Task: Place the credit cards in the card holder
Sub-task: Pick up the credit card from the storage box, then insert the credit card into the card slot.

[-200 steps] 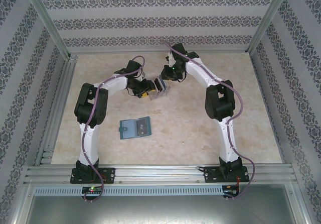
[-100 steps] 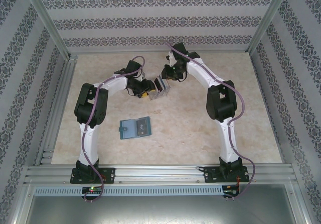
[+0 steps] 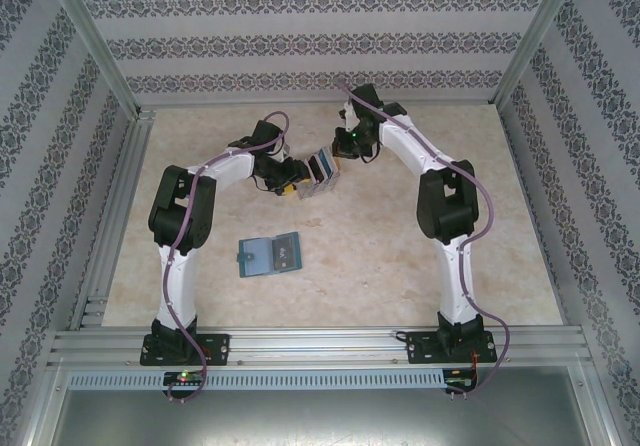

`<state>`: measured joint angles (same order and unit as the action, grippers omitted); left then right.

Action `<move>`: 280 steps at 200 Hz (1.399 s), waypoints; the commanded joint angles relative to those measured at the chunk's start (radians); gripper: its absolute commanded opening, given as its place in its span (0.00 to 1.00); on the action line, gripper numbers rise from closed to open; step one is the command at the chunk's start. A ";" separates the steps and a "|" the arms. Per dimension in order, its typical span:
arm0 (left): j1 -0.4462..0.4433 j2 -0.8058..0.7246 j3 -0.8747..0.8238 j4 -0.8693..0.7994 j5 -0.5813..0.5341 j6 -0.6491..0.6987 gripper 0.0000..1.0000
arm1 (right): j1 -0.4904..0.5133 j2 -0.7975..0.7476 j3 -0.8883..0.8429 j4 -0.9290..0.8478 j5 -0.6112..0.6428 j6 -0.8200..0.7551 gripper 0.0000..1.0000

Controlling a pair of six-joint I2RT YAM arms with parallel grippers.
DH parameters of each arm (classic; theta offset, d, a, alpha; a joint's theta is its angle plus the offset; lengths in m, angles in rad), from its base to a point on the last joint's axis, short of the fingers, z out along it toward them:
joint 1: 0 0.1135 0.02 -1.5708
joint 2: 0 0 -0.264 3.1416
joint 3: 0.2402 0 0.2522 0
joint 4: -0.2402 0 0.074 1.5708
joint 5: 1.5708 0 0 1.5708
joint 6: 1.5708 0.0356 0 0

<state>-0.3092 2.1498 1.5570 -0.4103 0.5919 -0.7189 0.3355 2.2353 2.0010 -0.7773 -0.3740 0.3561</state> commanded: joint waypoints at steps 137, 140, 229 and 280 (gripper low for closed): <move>0.018 -0.404 -0.208 -0.124 -0.149 0.112 0.53 | 0.040 -0.518 -0.524 0.282 -0.176 0.068 0.07; 0.018 -0.417 -0.224 -0.124 -0.158 0.114 0.53 | 0.048 -0.525 -0.545 0.301 -0.190 0.076 0.07; 0.146 -0.732 -0.645 -0.192 -0.234 0.143 0.51 | 0.361 -0.470 -0.959 0.862 -0.330 0.431 0.08; 0.173 -0.826 -0.794 -0.179 -0.234 0.118 0.51 | 0.436 -0.385 -1.038 1.037 -0.310 0.543 0.08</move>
<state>-0.1555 1.3552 0.8093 -0.5697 0.3672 -0.6022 0.7437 1.8202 0.9821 0.1181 -0.6884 0.8246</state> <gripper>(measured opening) 0.511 0.080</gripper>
